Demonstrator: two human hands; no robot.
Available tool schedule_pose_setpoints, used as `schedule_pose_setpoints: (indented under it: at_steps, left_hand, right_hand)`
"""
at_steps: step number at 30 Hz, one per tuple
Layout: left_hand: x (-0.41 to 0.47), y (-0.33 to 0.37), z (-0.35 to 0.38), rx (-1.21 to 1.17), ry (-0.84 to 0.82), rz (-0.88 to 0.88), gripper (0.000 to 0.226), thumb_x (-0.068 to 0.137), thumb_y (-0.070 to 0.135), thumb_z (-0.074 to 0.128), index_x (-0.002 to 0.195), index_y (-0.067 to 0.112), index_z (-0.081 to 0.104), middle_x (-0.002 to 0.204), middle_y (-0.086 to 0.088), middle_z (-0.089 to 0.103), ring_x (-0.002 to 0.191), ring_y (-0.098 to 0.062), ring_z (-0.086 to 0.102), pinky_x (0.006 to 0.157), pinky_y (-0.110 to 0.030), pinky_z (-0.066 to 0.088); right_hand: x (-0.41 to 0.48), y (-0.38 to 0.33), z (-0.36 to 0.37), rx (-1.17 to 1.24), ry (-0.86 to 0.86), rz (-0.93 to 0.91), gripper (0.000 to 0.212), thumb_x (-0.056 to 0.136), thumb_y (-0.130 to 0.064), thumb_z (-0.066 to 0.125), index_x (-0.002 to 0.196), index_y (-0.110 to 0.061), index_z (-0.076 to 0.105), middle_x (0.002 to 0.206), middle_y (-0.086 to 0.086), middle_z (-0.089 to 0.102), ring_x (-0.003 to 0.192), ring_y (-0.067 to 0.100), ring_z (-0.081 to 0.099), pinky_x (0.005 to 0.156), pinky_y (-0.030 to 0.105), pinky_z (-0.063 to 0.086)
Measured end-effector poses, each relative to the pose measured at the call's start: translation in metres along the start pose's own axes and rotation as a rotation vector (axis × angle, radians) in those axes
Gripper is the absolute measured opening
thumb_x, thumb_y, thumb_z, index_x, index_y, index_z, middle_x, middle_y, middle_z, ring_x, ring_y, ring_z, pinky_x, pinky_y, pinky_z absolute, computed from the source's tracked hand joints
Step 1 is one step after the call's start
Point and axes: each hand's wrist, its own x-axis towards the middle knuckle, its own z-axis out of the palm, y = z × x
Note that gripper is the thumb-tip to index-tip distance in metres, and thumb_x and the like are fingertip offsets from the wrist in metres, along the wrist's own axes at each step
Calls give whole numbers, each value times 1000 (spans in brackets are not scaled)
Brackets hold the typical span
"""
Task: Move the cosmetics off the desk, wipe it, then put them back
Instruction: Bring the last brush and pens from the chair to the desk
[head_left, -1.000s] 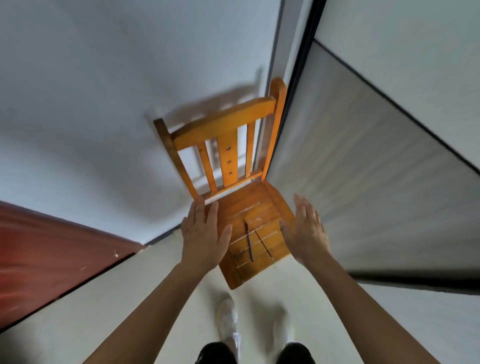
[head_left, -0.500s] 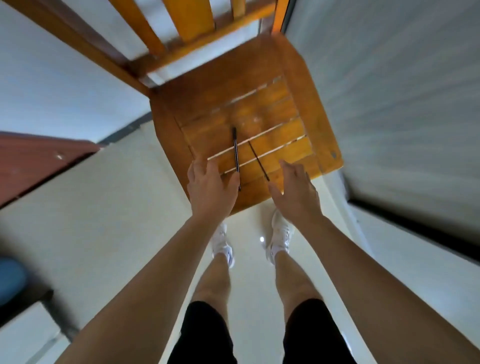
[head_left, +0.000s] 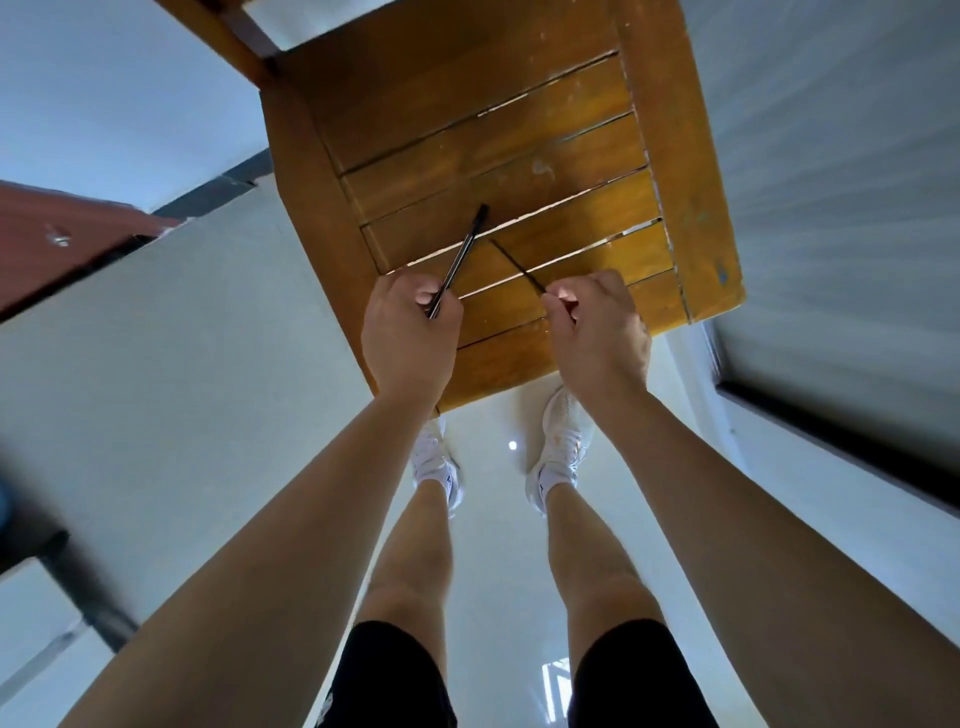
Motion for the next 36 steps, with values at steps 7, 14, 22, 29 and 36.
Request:
schedule_pose_setpoints:
  at_steps: [7,14,22,29,36]
  left_hand:
    - [-45,29,-94,-276,142,-140,5,83,27,71,86,30,67,85,13,62,76,7,57,64,2,37]
    - [-122,88,-282,-505,495,-136,10,85,24,71,89,32,65,92,10,67,77,-3,60,72,-16,48]
    - [-289,52,-457,-633,1020,-320,8,83,20,71,89,25,69,84,9,65,75,2,57,65,-2,37]
    - [-473,-87,-540,-663,1436,-477,23,82,14,72,78,34,62,83,5,65,73,-5,58,70,-21,44]
    - [-650,-257,-547,-665,1661,-708,15,83,17,72,83,31,66,82,2,63,72,-7,58,72,-32,49]
  right_hand:
    - [-33,-54,-57,103,7,-26,22,102,-39,51,111,-25,66,111,-8,55,95,16,60,76,31,43]
    - [-94,-200,-184,331,81,-326,17,86,-46,65,91,-31,73,80,-18,69,75,-2,64,61,12,45]
    - [-243,-361,-240,465,-130,-789,17,77,-54,62,80,-38,67,73,-20,67,72,-5,63,58,3,39]
    - [-435,-464,-176,453,-329,-1125,15,76,-41,70,84,-30,76,75,-19,71,75,-4,65,69,11,46]
    - [-656,-486,-42,379,-570,-1334,4,73,-38,73,74,-39,70,66,-18,67,69,-3,64,60,7,40]
